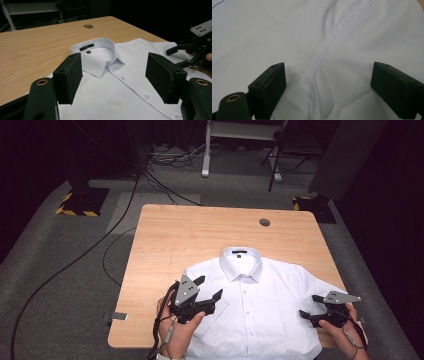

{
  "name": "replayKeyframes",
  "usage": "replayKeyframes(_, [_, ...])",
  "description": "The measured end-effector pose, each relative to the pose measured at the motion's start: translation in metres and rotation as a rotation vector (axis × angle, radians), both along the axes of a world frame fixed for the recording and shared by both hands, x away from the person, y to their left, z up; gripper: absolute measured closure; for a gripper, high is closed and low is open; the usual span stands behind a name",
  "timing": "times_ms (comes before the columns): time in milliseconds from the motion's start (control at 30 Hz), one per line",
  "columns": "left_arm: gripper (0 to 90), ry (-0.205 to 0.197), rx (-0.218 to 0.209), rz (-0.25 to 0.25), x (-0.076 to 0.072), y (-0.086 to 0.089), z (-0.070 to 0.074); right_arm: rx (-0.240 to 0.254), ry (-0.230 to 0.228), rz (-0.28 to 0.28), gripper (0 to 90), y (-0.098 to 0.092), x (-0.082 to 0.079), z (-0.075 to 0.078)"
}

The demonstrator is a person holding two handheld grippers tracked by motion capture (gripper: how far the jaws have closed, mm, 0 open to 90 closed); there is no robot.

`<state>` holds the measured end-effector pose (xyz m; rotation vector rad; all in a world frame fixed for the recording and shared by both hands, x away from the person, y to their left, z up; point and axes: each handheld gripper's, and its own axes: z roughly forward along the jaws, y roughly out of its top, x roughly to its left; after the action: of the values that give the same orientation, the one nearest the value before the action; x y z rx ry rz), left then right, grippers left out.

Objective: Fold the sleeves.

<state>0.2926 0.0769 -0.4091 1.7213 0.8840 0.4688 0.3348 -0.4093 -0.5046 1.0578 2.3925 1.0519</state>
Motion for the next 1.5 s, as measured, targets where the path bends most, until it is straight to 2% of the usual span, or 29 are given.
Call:
replayKeyframes(100, [28.9,-0.011,0.013,0.032,-0.001,0.007,0.002,-0.001,0.000,0.000,12.8,0.000,0.000,0.000])
replayKeyframes(267, [27.2,-0.024,0.010,0.088,-0.003,0.024,0.004,0.000,0.000,0.000,12.8,0.000,0.000,0.000])
replayKeyframes(500, [24.6,-0.041,0.040,0.146,-0.005,0.038,0.006,0.000,0.000,0.000,12.8,0.000,0.000,0.000])
replayKeyframes(600, [24.4,-0.042,0.049,0.160,-0.005,0.041,0.005,0.000,0.000,0.000,12.8,0.000,0.000,0.000])
replayKeyframes(700, [24.3,-0.041,0.078,0.193,-0.005,0.048,0.004,0.000,0.000,0.000,12.8,0.000,0.000,0.000])
replayKeyframes(900, [23.9,-0.038,0.093,0.242,-0.005,0.060,0.001,0.000,0.000,0.000,12.8,0.000,0.000,0.000])
replayKeyframes(1100, [23.6,-0.010,0.125,0.298,-0.002,0.075,-0.006,0.000,0.000,-0.001,12.8,0.000,0.000,0.000])
replayKeyframes(1233, [21.7,0.041,0.168,0.327,0.001,0.085,-0.014,0.000,0.000,0.000,12.8,0.000,0.000,0.000])
replayKeyframes(1333, [21.2,0.081,0.175,0.345,0.004,0.092,-0.021,0.001,0.001,0.000,12.8,0.000,0.000,0.000])
replayKeyframes(1500, [20.6,0.095,0.185,0.354,0.006,0.098,-0.030,0.001,0.001,0.000,12.8,0.000,0.000,0.000])
